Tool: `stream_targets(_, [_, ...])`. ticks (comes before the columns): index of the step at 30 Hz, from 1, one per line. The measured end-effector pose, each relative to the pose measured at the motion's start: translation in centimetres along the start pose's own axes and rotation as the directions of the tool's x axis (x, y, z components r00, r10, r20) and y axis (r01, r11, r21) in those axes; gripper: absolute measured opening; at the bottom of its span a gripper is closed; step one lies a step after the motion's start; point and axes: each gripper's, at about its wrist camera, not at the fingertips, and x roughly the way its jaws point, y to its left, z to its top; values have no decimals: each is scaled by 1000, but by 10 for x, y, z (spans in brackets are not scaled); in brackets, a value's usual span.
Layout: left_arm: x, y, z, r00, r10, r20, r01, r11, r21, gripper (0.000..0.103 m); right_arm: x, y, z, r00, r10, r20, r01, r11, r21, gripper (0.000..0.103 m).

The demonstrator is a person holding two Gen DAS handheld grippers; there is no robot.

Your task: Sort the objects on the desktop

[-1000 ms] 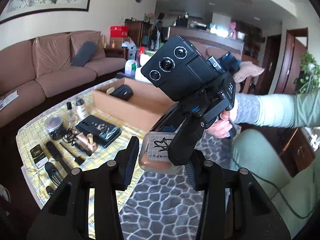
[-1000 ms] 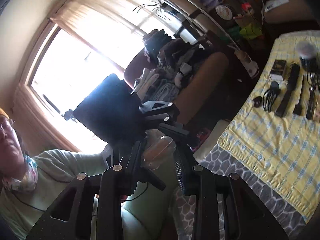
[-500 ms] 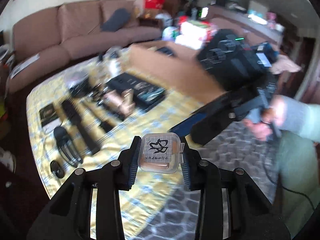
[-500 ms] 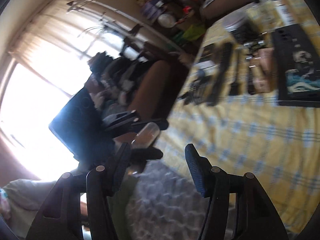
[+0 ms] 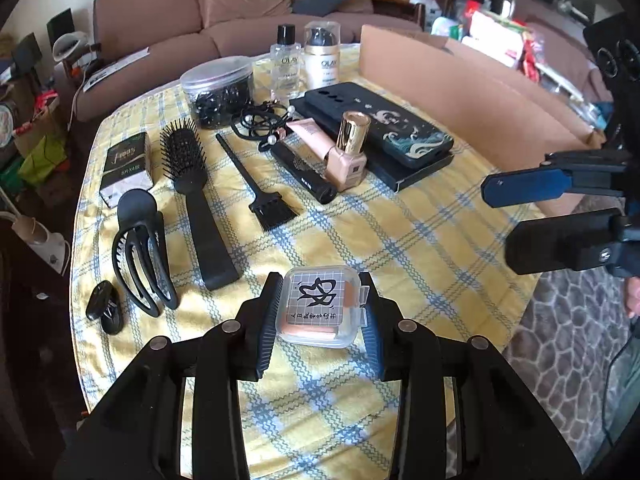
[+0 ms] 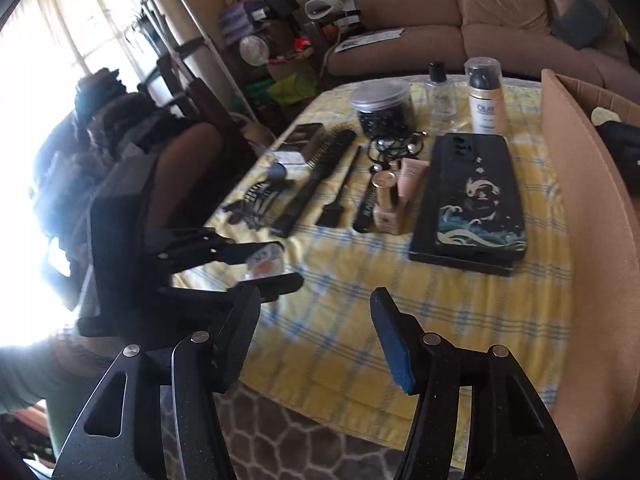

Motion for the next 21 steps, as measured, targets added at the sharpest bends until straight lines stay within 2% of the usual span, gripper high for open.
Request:
stream_targets(5, [2,0,-9,1000,-3,-16,2,998,-58,39,8,-8,-5,999,-39,-20,40,999,24,60])
stream_targets(9, [-5,7,-13,1000,-1,7,2,993,-116,66,2,-11,-3,998,-58,-10,58,998,26,60])
stream_targets(10, [-7,9,-13,1000,-9,15,10,991,-132,66,1,-10,-2,998,-62,-7,62,998,22,60])
stream_targets(14, [-3,10,-13,1000,3,14,0,990,-143,64,-2,-7,-1,998,-65,4,65,998,9,60])
stream_targets(17, [2,3,-11,1000,28,5,-27,994,-105,45,-2,-5,0,998,-69,3,69,998,1,60])
stream_targets(18, [2,1,-11,1000,10,5,-9,995,-96,36,-1,-4,0,998,-68,0,68,998,-3,60])
stream_targets(21, [-2,-3,-10,999,-39,6,39,994,-99,36,-3,-1,1,998,-67,5,67,998,-17,60])
